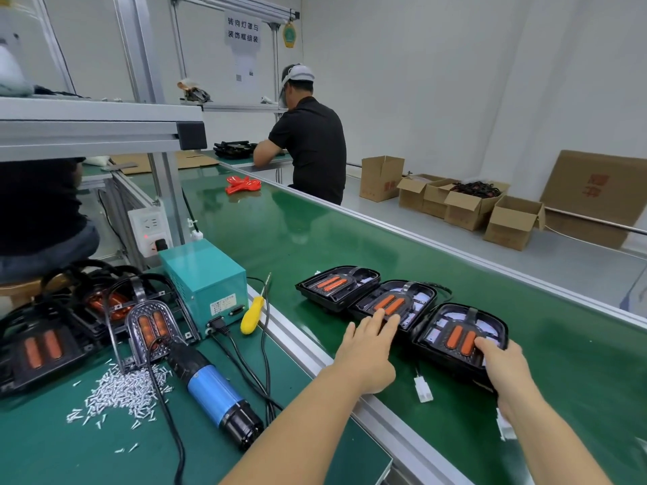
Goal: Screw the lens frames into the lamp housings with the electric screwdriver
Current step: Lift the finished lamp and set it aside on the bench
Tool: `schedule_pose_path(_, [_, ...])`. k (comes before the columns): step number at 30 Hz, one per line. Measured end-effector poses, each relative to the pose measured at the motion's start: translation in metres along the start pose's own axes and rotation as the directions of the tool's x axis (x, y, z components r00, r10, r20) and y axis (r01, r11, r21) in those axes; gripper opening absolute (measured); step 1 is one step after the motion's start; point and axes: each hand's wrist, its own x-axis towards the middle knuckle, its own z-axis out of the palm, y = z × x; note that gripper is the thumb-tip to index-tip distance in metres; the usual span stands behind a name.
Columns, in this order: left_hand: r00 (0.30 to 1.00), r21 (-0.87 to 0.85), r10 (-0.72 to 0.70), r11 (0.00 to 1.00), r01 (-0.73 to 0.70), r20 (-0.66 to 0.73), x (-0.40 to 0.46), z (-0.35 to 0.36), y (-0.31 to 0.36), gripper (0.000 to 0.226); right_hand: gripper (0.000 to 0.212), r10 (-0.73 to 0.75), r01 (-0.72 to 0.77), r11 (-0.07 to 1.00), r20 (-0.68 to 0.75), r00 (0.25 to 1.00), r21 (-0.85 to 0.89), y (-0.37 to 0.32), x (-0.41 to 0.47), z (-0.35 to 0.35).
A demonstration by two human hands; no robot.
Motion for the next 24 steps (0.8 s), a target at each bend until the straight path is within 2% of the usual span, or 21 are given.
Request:
schedule_pose_path(2, [1.0, 0.038, 0.008, 0.999, -0.008, 0.004, -0.002, 0.002, -0.001, 0.085, 0.055, -0.03, 0.019, 0.984, -0.056, 0.998, -0.178, -0.004, -0.001, 0.001])
schedule_pose_path(4, [1.0, 0.058, 0.001, 0.998, -0.002, 0.007, -0.001, 0.002, -0.002, 0.085, 0.063, -0.078, 0.032, 0.922, -0.106, 0.991, -0.387, -0.009, -0.005, -0.001])
schedule_pose_path(7, [1.0, 0.062, -0.008, 0.998, 0.007, 0.018, -0.002, -0.001, -0.001, 0.085, 0.059, -0.14, 0.066, 0.829, -0.092, 0.986, -0.556, -0.015, -0.008, -0.002])
schedule_pose_path(12, [0.999, 0.055, -0.026, 0.998, 0.024, 0.044, -0.014, -0.01, -0.005, 0.081, 0.047, -0.208, 0.08, 0.566, -0.048, 0.977, -0.821, -0.026, -0.018, 0.004])
schedule_pose_path(15, [0.996, 0.123, -0.049, 0.992, 0.04, 0.076, -0.026, -0.022, -0.012, 0.073, 0.048, -0.276, 0.122, 0.444, -0.006, 0.961, -0.888, -0.035, -0.032, 0.014])
schedule_pose_path(18, [0.997, 0.141, -0.051, 0.989, 0.041, 0.063, -0.044, -0.037, -0.019, 0.066, 0.045, -0.308, 0.223, 0.363, 0.109, 0.945, -0.905, -0.049, -0.056, 0.034])
schedule_pose_path(21, [0.999, 0.142, -0.047, 0.989, 0.048, -0.012, -0.071, -0.051, -0.033, 0.061, 0.045, -0.325, 0.372, 0.312, 0.269, 0.907, -0.874, -0.058, -0.088, 0.064])
schedule_pose_path(24, [0.986, 0.139, -0.076, 0.986, 0.097, -0.149, -0.105, -0.061, -0.055, 0.057, 0.051, -0.34, 0.535, 0.268, 0.441, 0.83, -0.801, -0.06, -0.127, 0.099])
